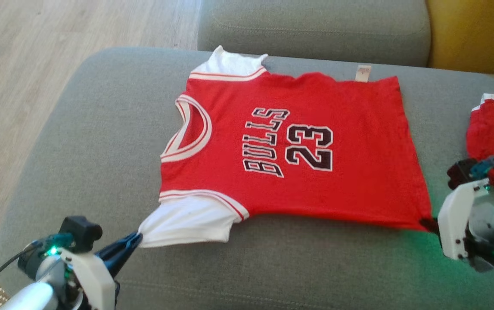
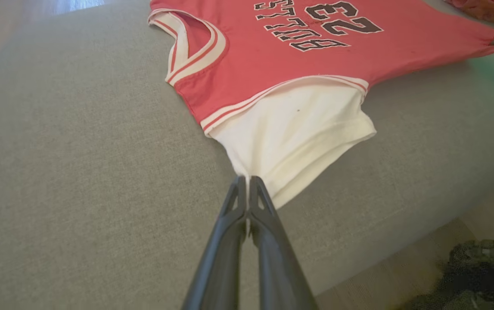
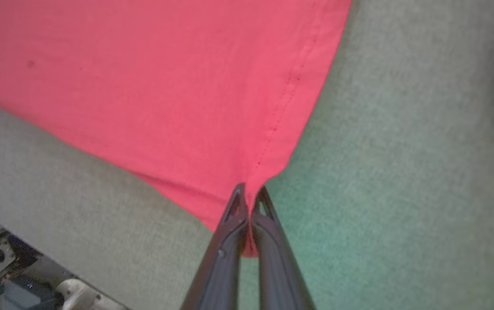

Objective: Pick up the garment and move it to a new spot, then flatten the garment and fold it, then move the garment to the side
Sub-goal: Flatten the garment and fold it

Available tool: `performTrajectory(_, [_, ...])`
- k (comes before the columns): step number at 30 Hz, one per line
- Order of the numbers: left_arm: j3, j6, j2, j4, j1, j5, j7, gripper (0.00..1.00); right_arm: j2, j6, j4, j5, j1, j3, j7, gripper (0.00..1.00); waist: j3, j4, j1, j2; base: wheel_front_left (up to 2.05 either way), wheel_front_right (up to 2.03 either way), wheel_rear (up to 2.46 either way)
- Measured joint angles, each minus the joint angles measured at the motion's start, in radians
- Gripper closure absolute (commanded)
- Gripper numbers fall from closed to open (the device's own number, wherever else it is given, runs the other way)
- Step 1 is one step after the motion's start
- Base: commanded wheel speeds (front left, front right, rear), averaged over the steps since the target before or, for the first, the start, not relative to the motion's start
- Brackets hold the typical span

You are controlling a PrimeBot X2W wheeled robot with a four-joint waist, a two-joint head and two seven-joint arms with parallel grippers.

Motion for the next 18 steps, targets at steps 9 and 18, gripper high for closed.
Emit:
performTrajectory(9, [-0.029, 0.000, 0.119, -0.184, 0.079, -0.147, 0.133, 1.00, -0.079, 0.000, -0.146, 0.142, 0.118, 0.009, 0.118, 1.00, -0.025, 0.000, 0.0000, 0.0000, 0.00, 0.00, 0.00])
performTrajectory(18, [-0.037, 0.002, 0.173, -0.272, 0.100, -0.191, 0.161, 1.00, -0.129, 0.000, -0.232, 0.180, 0.170, -0.035, 0.179, 1.00, -0.025, -0.007, 0.0000, 0.0000, 0.00, 0.00, 0.00])
